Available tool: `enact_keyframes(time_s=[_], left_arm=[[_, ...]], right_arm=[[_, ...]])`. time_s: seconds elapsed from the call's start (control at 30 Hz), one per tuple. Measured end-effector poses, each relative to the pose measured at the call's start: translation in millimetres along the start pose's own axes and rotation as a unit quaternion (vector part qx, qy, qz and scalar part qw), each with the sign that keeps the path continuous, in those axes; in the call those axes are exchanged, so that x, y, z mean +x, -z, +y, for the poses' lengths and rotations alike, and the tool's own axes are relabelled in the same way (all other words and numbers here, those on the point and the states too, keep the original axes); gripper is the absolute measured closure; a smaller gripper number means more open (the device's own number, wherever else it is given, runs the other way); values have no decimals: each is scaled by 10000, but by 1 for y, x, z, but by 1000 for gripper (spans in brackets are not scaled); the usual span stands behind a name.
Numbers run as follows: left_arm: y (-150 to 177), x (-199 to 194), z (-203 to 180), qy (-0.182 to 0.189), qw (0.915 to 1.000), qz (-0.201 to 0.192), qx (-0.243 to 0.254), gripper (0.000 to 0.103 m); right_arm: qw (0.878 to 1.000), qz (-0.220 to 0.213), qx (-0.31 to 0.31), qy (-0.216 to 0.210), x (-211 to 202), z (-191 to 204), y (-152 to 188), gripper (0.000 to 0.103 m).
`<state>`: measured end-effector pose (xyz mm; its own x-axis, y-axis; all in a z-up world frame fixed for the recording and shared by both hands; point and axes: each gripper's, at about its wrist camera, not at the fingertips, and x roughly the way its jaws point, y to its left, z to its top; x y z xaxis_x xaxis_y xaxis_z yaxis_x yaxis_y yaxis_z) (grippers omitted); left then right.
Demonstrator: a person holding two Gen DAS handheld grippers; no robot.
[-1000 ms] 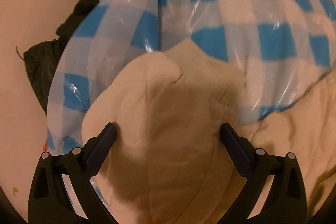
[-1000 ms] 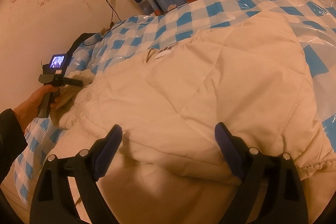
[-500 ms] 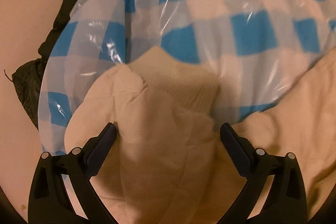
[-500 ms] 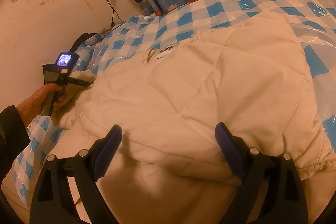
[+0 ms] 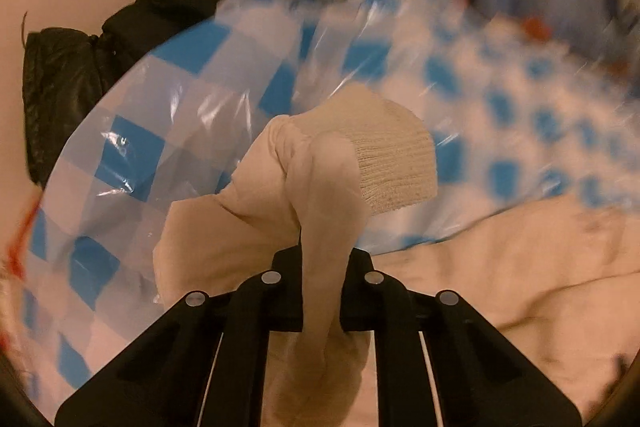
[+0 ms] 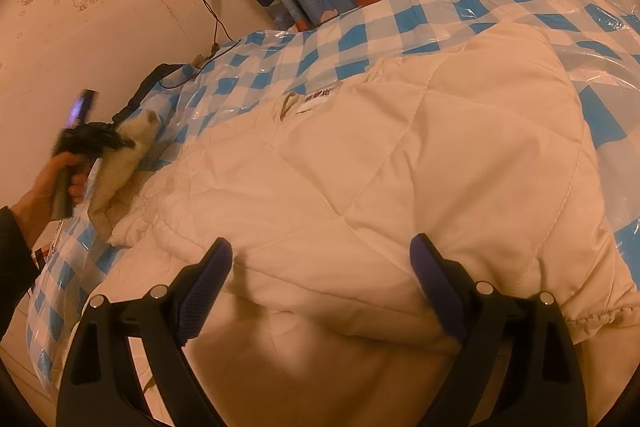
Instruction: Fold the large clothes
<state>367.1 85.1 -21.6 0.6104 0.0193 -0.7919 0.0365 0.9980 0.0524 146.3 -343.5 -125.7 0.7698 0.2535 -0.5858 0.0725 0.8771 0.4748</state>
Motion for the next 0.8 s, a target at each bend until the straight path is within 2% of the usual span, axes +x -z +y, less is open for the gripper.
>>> enact_keyframes(time_s=[0.03, 0.07, 0.1, 0.2, 0.33, 0.47, 0.57, 0.67, 0.8], left_arm=[[0, -18, 3, 435, 9988, -210, -121, 95], [-1, -29, 5, 715, 9967, -329, -188, 95], [0, -50, 3, 1173, 9914, -521, -264, 95], [-7, -86, -4, 1765, 9809, -754, -329, 95], [-14, -130, -46, 2450, 9645, -938, -306, 95], [-17, -165, -96, 2988, 9491, -988, -139, 95], [-10, -179, -133, 3200, 9427, -935, 91, 95], [4, -189, -185, 3469, 9335, -805, 418, 95], [31, -191, -246, 3697, 9225, -566, 957, 95]], right_arm=[[10000, 0, 0, 2, 0, 0, 0, 16], [10000, -1, 0, 2, 0, 0, 0, 16], [10000, 1, 1, 5, 0, 0, 0, 16], [10000, 9, -2, 13, 0, 0, 0, 16], [9999, -32, 55, -78, -3, -1, -1, 16], [9996, -126, 170, -182, -8, -4, -2, 16], [9991, -149, 249, -313, -16, -3, -4, 16], [9965, -267, 381, -689, -31, -1, -12, 16], [9857, -559, 860, -1333, -55, -17, -26, 16]])
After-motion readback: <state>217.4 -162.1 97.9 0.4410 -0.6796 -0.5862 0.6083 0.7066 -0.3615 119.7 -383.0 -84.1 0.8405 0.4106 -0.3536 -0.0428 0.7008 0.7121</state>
